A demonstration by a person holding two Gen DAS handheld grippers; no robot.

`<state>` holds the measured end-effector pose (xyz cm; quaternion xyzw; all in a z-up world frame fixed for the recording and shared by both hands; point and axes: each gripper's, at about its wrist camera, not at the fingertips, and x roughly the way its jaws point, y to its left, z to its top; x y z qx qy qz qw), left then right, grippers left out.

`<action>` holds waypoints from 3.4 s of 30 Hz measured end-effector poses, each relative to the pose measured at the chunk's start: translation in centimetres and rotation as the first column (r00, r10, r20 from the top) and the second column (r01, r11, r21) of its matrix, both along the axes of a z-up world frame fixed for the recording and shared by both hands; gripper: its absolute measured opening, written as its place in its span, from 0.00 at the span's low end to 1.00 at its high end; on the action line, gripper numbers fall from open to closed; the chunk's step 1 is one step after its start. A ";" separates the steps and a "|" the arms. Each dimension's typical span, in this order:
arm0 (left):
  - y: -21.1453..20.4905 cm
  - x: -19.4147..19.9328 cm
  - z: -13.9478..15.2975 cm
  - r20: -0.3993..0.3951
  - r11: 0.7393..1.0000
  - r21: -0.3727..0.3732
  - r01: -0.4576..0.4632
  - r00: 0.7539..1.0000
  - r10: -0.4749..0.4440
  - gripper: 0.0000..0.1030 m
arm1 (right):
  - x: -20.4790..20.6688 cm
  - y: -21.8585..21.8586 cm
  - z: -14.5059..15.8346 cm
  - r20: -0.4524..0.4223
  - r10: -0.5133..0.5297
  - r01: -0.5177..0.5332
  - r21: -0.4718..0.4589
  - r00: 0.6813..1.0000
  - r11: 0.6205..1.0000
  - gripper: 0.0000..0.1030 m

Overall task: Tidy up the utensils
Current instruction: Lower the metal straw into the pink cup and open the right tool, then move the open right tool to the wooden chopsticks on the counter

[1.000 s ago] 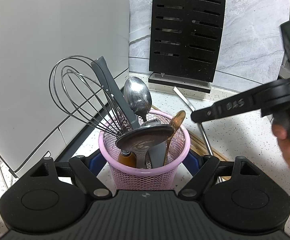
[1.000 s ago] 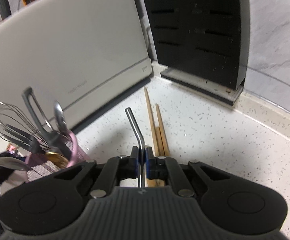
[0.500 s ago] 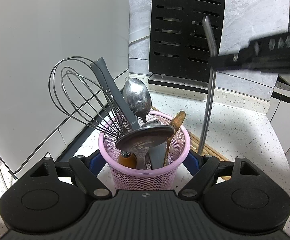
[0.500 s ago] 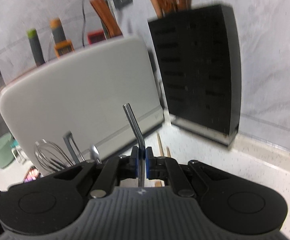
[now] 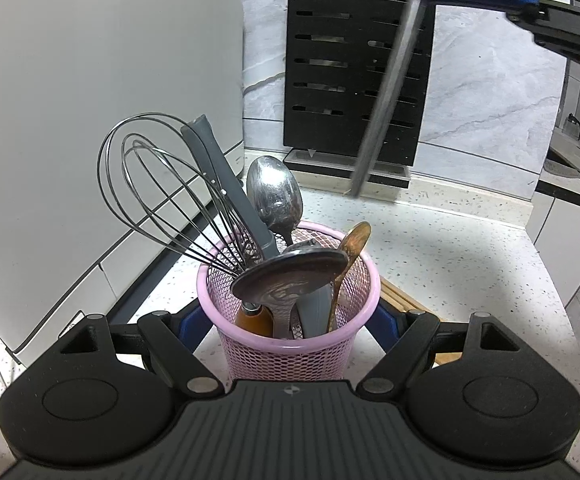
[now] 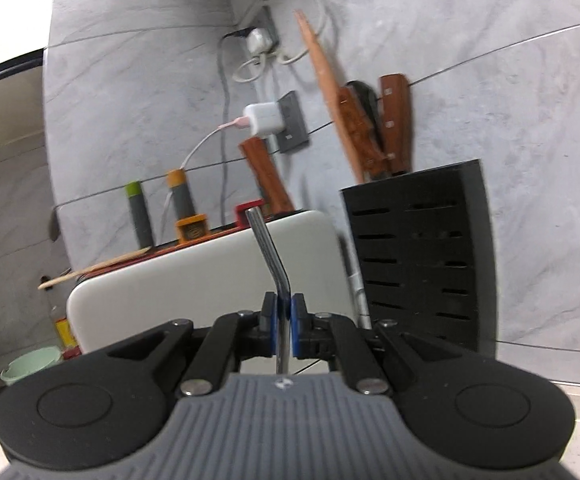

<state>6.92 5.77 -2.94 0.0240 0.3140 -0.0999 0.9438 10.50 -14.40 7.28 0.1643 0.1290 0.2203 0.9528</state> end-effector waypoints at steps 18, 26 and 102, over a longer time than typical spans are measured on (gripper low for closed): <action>-0.3 0.0 -0.1 -0.001 1.000 0.008 0.006 1.000 -0.006 0.90 | 1.3 2.5 -2.9 -0.110 0.054 -0.070 -0.142 0.992 0.987 0.03; -0.1 -0.1 0.0 -0.001 1.000 0.000 0.004 1.000 -0.004 0.90 | 1.9 2.9 -3.8 -0.176 0.078 -0.107 -0.158 0.981 0.982 0.03; -0.2 -0.3 0.1 0.002 1.000 0.001 0.004 1.000 -0.004 0.90 | 6.6 3.9 -13.8 -0.513 0.026 -0.291 -0.444 0.858 0.848 0.13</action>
